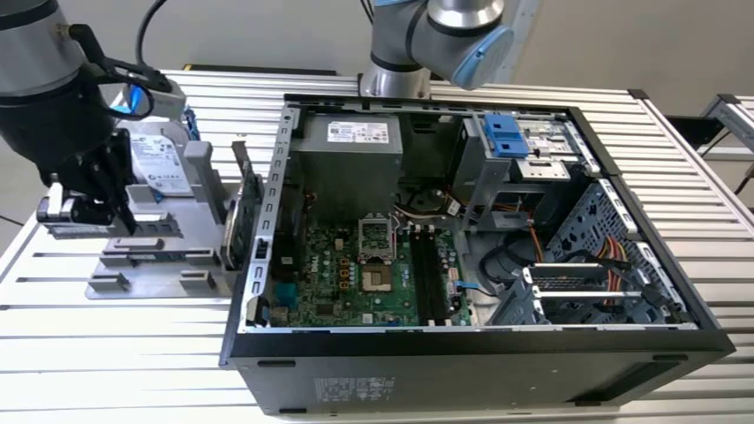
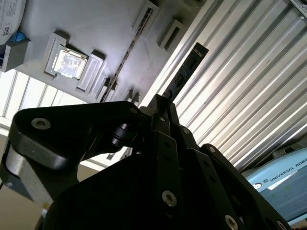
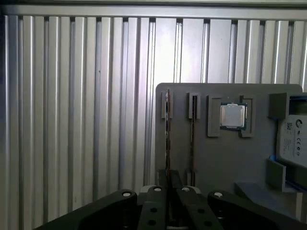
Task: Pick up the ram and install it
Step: 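Pick up the ram and move it above insertion slot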
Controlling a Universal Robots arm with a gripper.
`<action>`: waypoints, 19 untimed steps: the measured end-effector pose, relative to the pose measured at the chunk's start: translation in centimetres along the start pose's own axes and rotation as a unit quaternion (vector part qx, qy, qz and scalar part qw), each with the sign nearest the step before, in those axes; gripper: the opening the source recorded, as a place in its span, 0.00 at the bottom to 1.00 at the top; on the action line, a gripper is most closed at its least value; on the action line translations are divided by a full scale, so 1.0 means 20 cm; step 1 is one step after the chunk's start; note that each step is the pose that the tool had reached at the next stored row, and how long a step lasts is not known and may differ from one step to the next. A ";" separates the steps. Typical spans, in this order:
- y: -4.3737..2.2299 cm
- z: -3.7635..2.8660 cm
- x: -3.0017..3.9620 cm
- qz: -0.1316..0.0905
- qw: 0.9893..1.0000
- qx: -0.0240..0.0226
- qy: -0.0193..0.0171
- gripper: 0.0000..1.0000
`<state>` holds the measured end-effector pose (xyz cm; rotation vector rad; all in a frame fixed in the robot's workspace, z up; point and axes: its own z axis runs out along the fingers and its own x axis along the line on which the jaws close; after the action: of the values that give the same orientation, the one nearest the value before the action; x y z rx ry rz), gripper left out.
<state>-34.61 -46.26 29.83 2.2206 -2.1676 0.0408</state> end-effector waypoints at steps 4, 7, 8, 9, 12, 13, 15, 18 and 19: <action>0.000 -0.018 0.001 0.000 1.000 0.000 0.000 0.00; 0.001 -0.033 0.001 0.000 1.000 0.000 0.000 0.00; 0.001 -0.038 0.002 0.000 1.000 0.000 0.000 0.00; 0.001 -0.042 0.002 0.000 1.000 0.000 0.000 0.00; 0.001 -0.056 0.002 0.000 1.000 0.000 0.000 0.00; 0.001 -0.060 0.003 0.000 1.000 0.000 0.000 0.00; 0.001 -0.069 0.003 0.000 1.000 0.000 0.000 0.00; 0.001 -0.083 0.004 0.000 1.000 0.000 0.000 0.00; 0.001 -0.087 0.004 0.000 1.000 0.000 0.000 0.00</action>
<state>-34.62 -46.26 31.57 2.2204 -2.1678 0.0408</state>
